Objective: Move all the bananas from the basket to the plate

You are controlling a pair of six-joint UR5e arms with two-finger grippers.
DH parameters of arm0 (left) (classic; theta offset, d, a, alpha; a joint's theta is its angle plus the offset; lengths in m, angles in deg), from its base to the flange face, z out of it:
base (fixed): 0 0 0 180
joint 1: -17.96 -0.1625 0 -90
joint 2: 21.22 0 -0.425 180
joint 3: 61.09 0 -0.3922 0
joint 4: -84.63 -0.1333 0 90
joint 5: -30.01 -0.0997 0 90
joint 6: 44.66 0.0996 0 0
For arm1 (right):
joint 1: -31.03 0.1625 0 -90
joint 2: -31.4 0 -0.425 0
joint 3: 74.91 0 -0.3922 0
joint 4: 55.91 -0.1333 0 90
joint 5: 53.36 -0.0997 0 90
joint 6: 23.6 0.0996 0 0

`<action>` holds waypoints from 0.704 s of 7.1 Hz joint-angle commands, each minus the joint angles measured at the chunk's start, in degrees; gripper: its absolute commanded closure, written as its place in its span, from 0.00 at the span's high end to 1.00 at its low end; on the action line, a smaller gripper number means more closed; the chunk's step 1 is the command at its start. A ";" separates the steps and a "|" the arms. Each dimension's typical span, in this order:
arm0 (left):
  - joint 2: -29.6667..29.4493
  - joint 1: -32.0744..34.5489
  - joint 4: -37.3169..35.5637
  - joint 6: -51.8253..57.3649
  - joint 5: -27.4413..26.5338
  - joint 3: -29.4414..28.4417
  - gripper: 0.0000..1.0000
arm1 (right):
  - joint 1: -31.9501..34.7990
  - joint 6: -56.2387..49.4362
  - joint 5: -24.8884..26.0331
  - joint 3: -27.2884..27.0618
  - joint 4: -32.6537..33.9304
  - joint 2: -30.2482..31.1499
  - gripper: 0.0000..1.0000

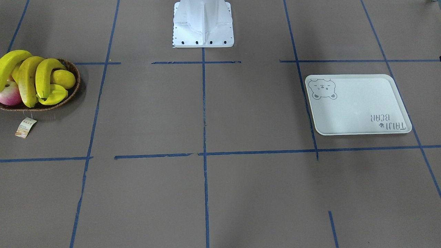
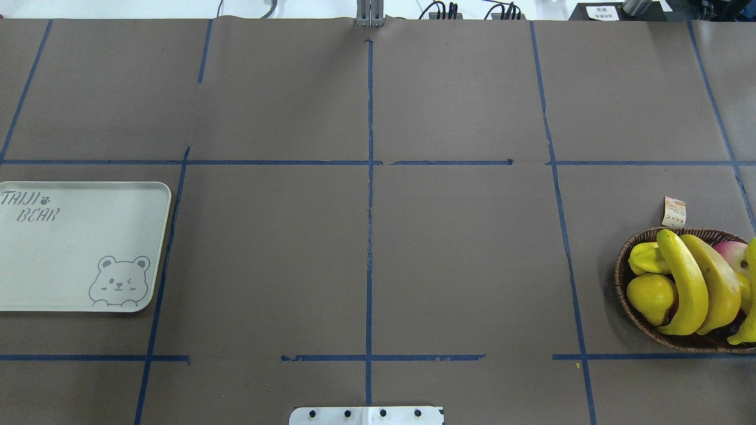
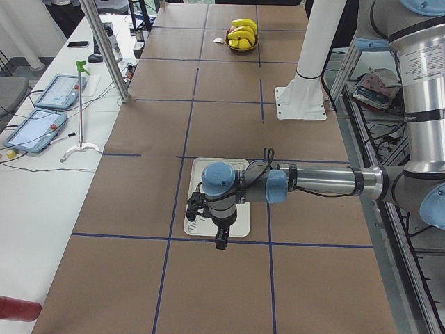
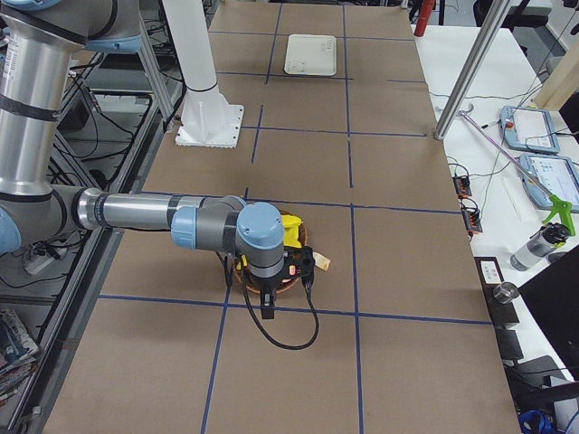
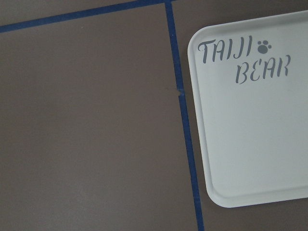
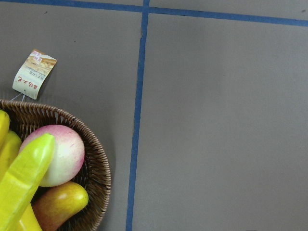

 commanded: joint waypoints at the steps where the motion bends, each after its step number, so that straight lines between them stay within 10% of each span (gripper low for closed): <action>1: 0.00 0.00 0.00 0.00 0.00 0.09 1.00 | 0.00 0.00 0.00 0.02 0.00 0.00 1.00; 5: 0.00 0.00 0.00 0.00 0.09 0.09 1.00 | 0.00 0.44 -0.18 -0.42 0.00 0.00 1.00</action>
